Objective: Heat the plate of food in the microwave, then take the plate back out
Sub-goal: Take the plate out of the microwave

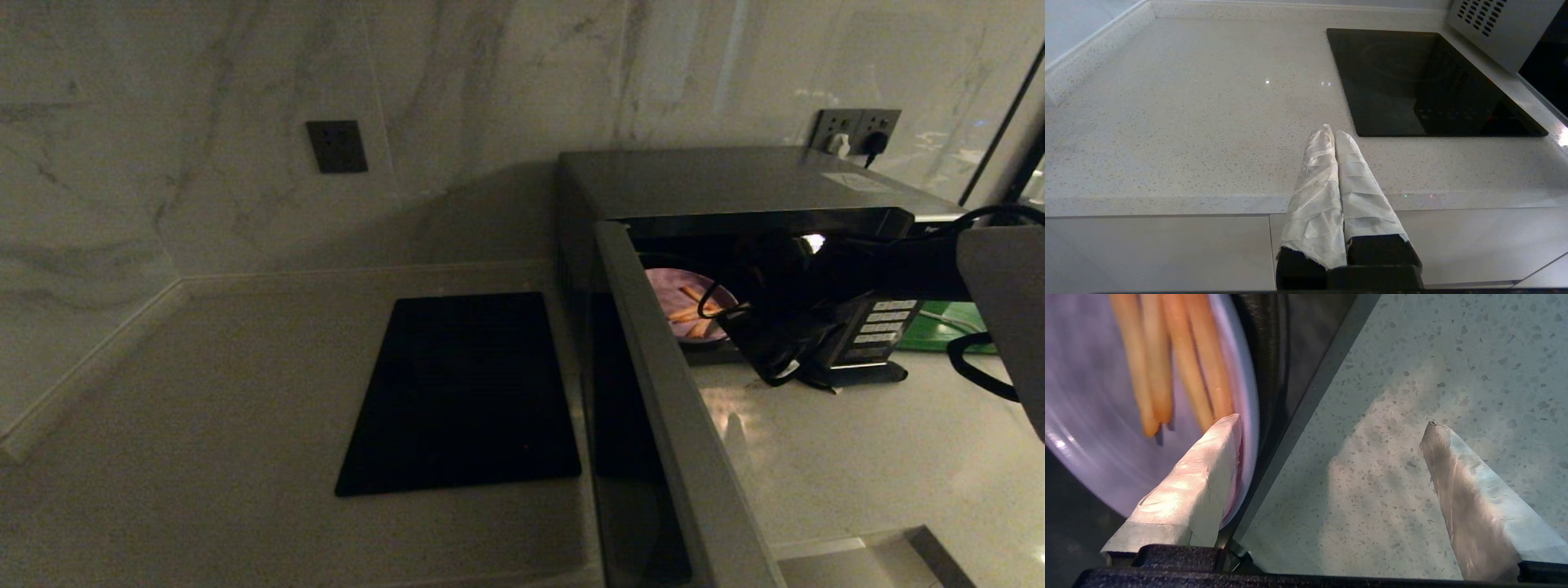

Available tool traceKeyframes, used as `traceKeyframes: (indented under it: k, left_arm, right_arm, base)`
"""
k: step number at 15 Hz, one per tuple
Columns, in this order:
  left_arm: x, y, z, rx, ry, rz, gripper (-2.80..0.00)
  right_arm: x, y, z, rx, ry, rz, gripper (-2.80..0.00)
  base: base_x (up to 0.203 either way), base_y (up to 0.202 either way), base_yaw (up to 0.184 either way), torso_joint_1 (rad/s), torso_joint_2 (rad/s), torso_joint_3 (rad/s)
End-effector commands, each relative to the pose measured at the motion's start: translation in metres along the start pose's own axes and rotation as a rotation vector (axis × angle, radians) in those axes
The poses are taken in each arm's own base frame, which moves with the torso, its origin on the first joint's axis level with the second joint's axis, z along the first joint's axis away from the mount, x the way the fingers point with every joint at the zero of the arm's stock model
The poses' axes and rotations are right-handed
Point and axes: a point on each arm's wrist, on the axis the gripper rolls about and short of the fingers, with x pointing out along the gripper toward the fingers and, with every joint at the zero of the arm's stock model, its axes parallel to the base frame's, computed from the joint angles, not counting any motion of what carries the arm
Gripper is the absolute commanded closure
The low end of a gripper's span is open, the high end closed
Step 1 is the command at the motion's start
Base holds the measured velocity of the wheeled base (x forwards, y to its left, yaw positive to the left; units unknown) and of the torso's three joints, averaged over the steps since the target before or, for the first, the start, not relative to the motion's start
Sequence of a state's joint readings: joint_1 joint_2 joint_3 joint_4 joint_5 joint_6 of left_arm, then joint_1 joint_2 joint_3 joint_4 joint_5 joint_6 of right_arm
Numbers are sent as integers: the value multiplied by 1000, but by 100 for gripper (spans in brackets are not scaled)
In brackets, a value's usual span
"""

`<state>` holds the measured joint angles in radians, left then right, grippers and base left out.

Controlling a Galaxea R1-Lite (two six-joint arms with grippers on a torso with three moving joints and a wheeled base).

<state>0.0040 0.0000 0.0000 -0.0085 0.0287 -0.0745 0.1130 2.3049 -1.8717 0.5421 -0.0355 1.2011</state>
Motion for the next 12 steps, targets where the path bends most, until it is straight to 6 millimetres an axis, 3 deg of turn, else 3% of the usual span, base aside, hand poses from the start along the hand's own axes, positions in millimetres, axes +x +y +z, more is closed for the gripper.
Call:
traceKeyframes:
  k: [1,12]
  left_arm:
    - [0,0,0,-1,1,1,0]
    - [0,0,0,-1,1,1,0]
  right_arm:
    - [2,-2,-1,7,5,-12,-280]
    - [-5,-3,-1,12,2,-13,-280]
  base:
    - [0,0,0,0,0,0]
    - [0,0,0,0,0,0]
